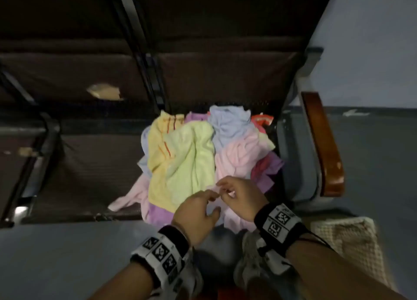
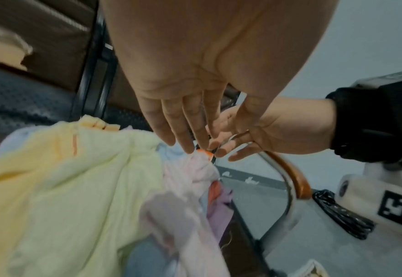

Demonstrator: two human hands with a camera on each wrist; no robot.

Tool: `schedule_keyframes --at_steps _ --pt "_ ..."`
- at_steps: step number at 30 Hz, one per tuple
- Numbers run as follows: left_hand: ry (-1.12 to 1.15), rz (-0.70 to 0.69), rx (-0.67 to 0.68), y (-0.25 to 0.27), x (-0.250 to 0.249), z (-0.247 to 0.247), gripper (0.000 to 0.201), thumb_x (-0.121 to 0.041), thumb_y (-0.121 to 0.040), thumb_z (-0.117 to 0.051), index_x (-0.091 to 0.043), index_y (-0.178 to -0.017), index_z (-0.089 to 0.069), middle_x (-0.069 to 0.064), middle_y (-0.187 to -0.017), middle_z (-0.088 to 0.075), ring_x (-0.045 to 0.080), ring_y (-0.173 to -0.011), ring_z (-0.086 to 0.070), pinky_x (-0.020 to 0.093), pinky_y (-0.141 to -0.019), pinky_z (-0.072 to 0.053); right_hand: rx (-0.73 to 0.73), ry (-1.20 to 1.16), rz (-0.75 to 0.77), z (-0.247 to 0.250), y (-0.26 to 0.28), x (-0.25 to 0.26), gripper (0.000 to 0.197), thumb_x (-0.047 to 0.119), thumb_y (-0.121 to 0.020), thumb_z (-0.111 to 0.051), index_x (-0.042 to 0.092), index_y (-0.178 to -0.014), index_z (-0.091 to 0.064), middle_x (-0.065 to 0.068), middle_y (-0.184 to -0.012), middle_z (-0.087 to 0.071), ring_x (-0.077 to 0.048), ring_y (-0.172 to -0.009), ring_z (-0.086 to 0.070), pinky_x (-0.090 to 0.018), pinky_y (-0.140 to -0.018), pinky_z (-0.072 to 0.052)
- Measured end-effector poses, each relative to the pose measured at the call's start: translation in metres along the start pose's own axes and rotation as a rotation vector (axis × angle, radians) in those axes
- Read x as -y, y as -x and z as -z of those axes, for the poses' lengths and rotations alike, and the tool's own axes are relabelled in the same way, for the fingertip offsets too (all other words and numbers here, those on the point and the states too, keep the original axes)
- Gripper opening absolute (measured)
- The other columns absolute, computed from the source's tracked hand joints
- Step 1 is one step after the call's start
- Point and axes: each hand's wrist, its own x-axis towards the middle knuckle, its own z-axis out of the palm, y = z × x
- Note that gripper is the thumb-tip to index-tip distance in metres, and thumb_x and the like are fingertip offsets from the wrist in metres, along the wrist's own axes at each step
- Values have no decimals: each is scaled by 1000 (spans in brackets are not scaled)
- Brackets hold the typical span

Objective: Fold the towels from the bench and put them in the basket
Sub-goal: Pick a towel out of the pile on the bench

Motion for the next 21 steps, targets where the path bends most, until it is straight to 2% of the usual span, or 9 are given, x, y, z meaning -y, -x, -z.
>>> schedule_keyframes --at_steps 4,6,9,12,15,17,19,21 --pt "-50 -37 -12 -57 63 -60 43 -28 -92 -63 -18 -134 -58 3 -130 -63 22 -118 -59 25 -99 -41 -78 107 10 -60 -39 -79 36 20 -93 -65 13 -127 -63 -7 -123 -66 -23 -114 -61 -33 -100 -44" --pt "-71 -74 -33 -83 87 -83 47 -31 -90 -64 -19 -135 -57 5 -127 -62 24 -116 -57 29 -98 -43 -150 112 33 -82 -59 -113 39 19 -88 -69 12 -127 -63 -8 -120 -64 -25 -111 -60 -37 -97 -47" --pt "-140 -187 -161 -133 115 -102 55 -33 -86 -67 -14 -136 -55 10 -128 -58 31 -115 -55 34 -97 -43 -248 113 95 -94 -101 -155 42 19 -85 -71 11 -125 -61 -8 -114 -63 -26 -105 -60 -40 -92 -50" --pt "-208 -302 -272 -178 123 -113 61 -45 -82 -62 -13 -134 -56 10 -121 -61 34 -108 -56 43 -93 -45 -239 65 145 -94 -136 -181 55 22 -83 -70 19 -134 -50 1 -114 -64 -18 -102 -63 -41 -89 -53" --pt "-286 -361 -342 -211 125 -121 62 -57 -78 -55 -20 -128 -60 5 -112 -65 32 -101 -58 45 -86 -47 -228 133 224 -87 -159 -197 76 26 -86 -68 25 -152 -31 6 -92 -67 -13 -85 -67 -31 -76 -52" --pt "-199 -377 -414 -226 129 -124 58 -57 -76 -57 -18 -117 -64 3 -104 -70 29 -97 -64 44 -83 -51 -246 231 256 -83 -172 -203 79 24 -89 -66 25 -157 -26 0 -85 -69 -21 -82 -67 -37 -76 -52" --pt "-101 -349 -464 -235 132 -126 60 -59 -72 -61 -18 -115 -67 0 -98 -73 23 -93 -69 39 -82 -54 -283 320 283 -81 -181 -204 69 28 -91 -63 26 -154 -35 -9 -95 -72 -29 -92 -68 -39 -83 -52" --pt "-120 -333 -466 -241 135 -127 60 -57 -67 -61 -20 -114 -68 -4 -97 -74 19 -93 -69 36 -84 -55 -328 402 311 -80 -188 -201 49 32 -91 -61 25 -139 -52 -6 -97 -72 -30 -96 -66 -37 -82 -50"
